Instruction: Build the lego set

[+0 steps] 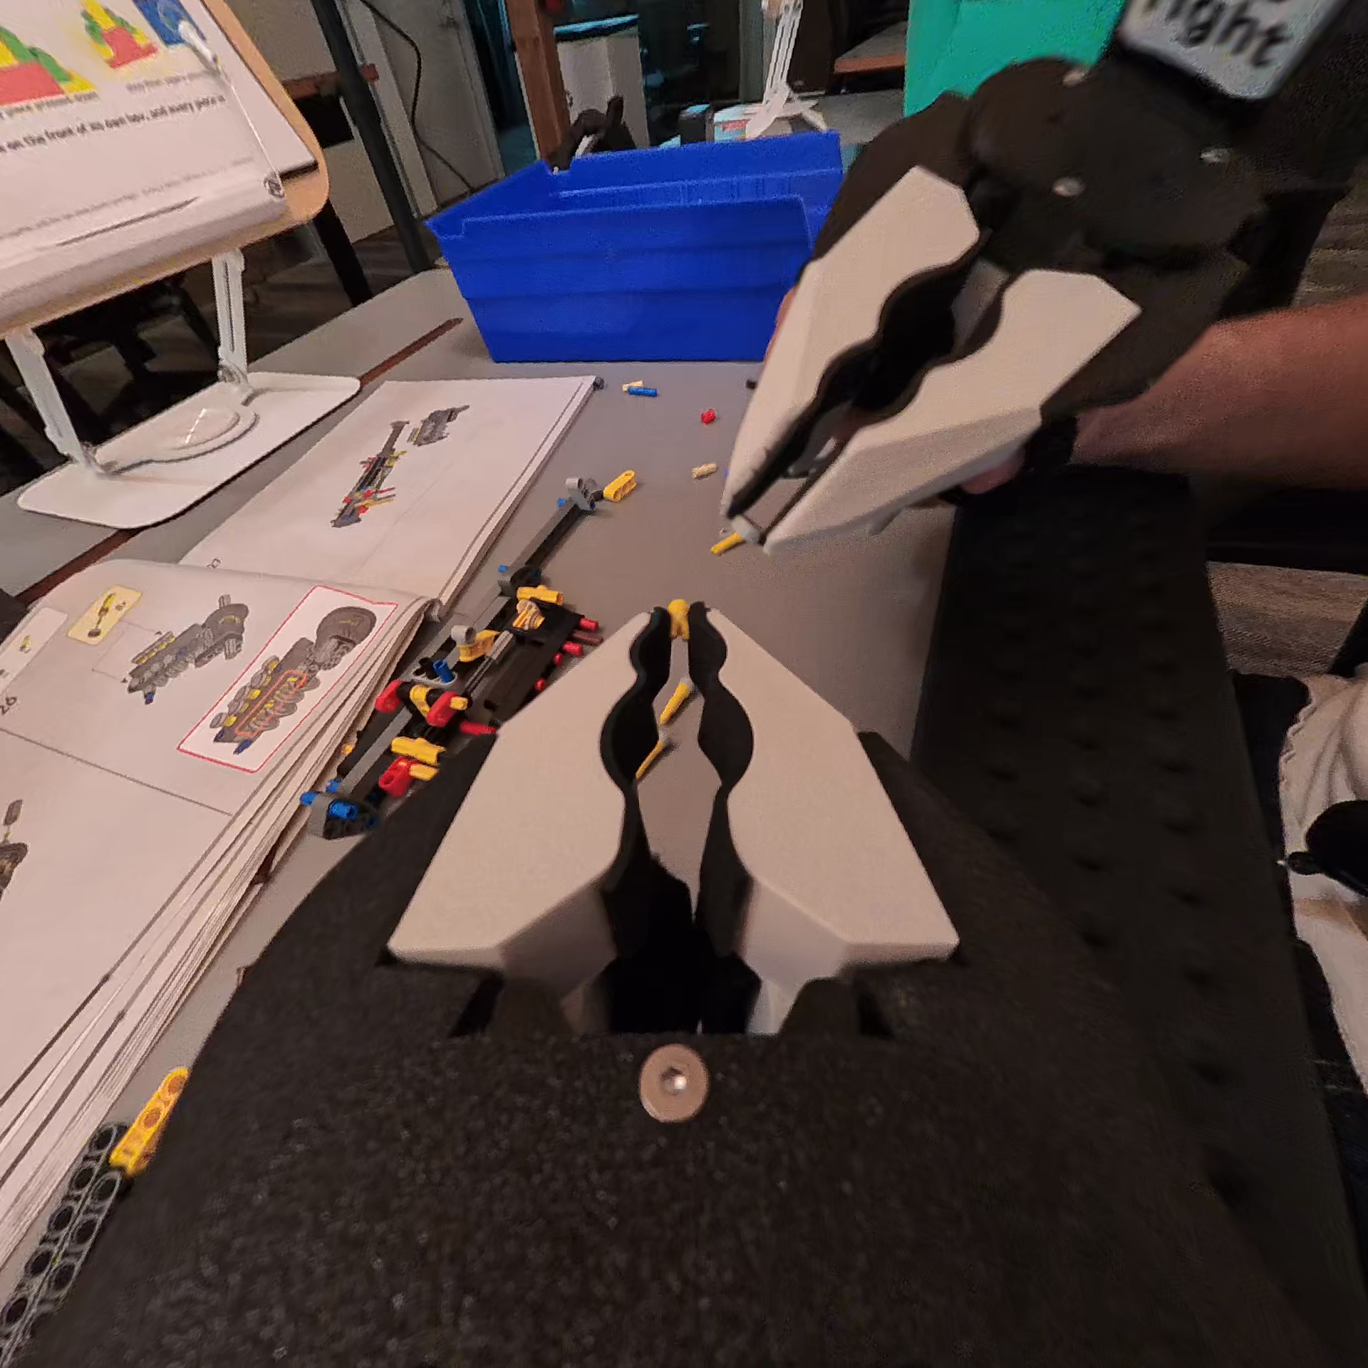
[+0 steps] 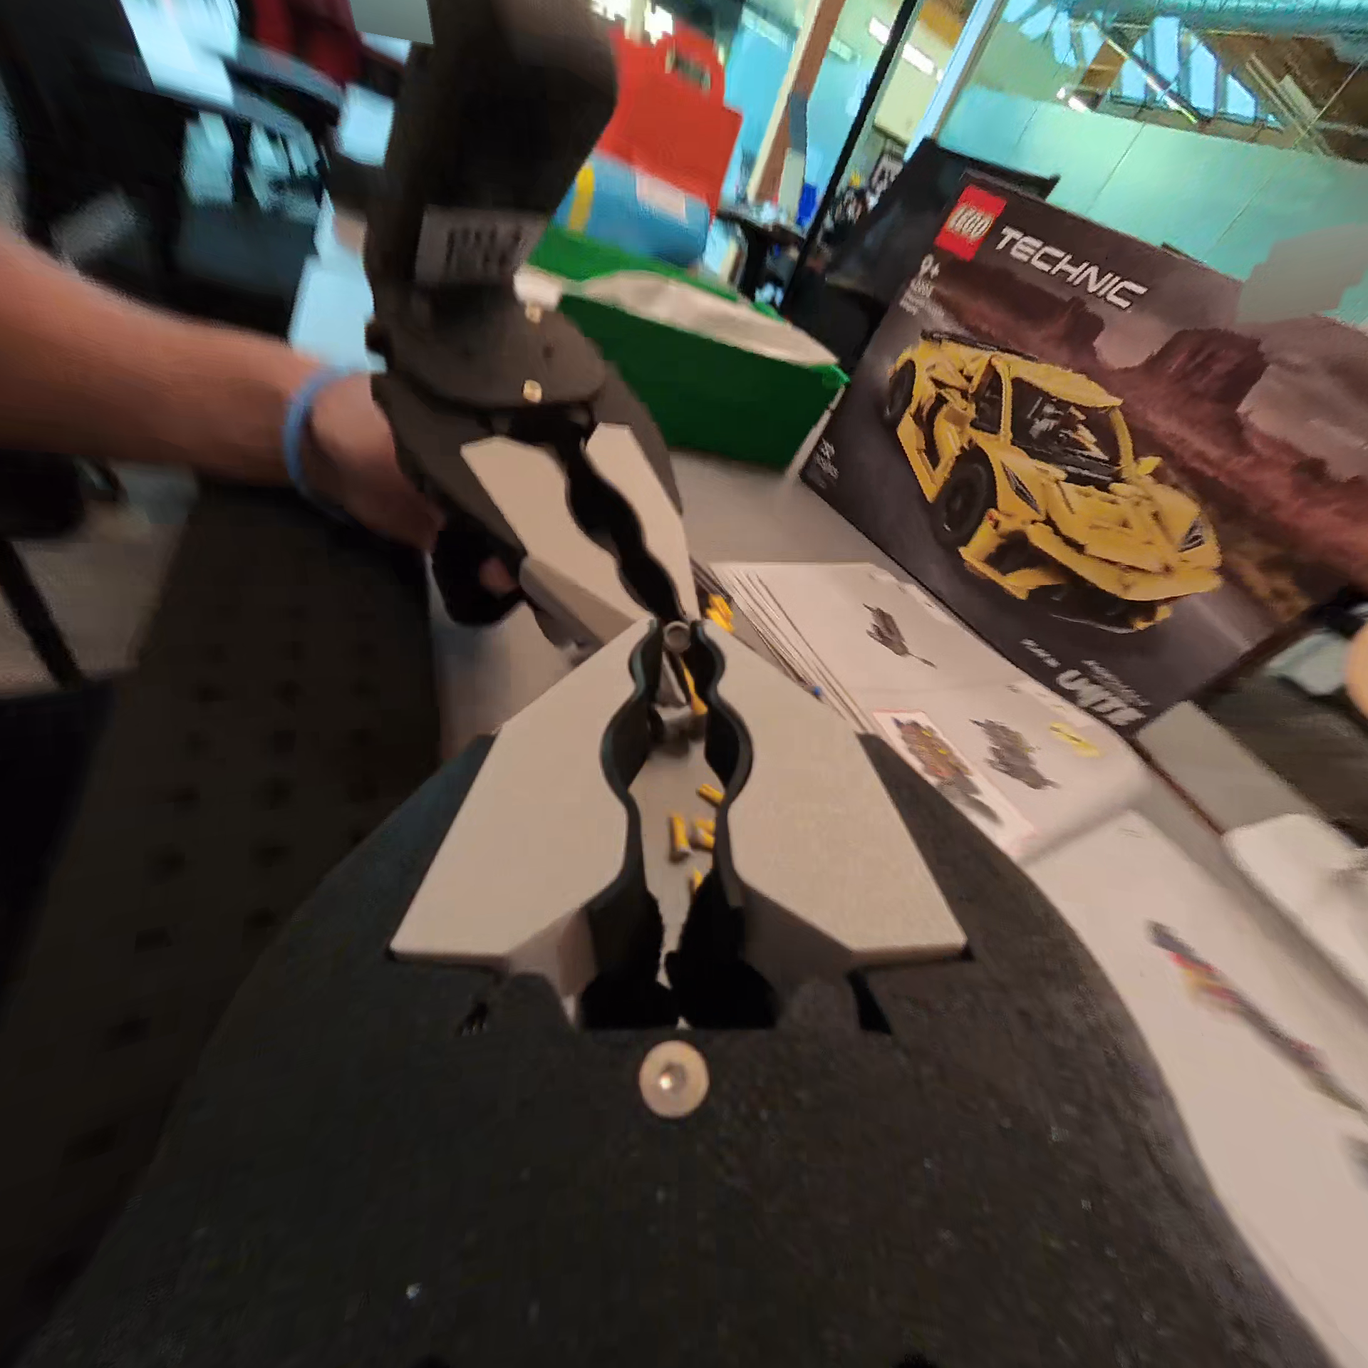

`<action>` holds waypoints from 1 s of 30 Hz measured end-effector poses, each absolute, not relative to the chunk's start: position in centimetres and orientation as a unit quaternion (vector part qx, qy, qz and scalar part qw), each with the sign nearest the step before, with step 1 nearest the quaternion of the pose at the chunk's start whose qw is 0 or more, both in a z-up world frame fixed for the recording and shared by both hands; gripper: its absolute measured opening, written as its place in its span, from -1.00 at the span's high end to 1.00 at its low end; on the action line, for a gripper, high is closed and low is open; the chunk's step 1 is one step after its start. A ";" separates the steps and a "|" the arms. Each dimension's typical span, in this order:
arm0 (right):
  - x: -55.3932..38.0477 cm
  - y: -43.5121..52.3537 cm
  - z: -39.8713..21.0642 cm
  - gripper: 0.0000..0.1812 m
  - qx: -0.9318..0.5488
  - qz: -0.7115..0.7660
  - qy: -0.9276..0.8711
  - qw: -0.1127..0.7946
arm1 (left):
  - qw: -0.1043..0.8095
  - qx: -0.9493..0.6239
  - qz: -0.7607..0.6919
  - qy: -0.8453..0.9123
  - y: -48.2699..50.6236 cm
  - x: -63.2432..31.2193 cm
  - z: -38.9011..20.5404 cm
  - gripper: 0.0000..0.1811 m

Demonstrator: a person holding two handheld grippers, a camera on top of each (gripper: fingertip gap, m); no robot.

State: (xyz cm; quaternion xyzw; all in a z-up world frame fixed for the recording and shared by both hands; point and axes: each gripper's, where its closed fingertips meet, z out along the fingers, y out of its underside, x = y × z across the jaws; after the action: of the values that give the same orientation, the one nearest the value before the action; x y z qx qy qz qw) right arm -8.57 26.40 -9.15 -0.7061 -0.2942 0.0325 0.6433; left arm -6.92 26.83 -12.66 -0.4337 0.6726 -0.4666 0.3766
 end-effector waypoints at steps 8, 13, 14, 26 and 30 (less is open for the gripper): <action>-8.0 26.8 -10.5 0.92 -0.728 0.048 -0.284 0.622 | 0.367 -0.422 -0.503 0.659 26.4 -7.3 -11.5 0.96; -7.7 26.8 -10.6 0.93 -0.729 0.047 -0.281 0.622 | 0.366 -0.425 -0.508 0.654 26.6 -7.4 -11.3 0.96; -7.6 26.9 -10.6 0.93 -0.730 0.047 -0.280 0.622 | 0.362 -0.425 -0.511 0.653 26.6 -7.4 -11.3 0.96; -7.8 26.5 -11.1 0.92 -0.733 0.077 -0.285 0.613 | 0.346 -0.408 -0.534 0.655 25.8 -7.7 -10.9 0.96; -7.9 26.5 -11.3 0.92 -0.734 0.076 -0.290 0.609 | 0.346 -0.404 -0.527 0.663 25.6 -7.8 -11.2 0.96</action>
State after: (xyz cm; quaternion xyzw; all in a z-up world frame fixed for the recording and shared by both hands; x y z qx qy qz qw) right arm -7.94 26.49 -11.30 -0.7343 -0.2900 0.0756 0.6090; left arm -7.75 25.62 -11.21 -0.4040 0.6630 -0.5266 0.3462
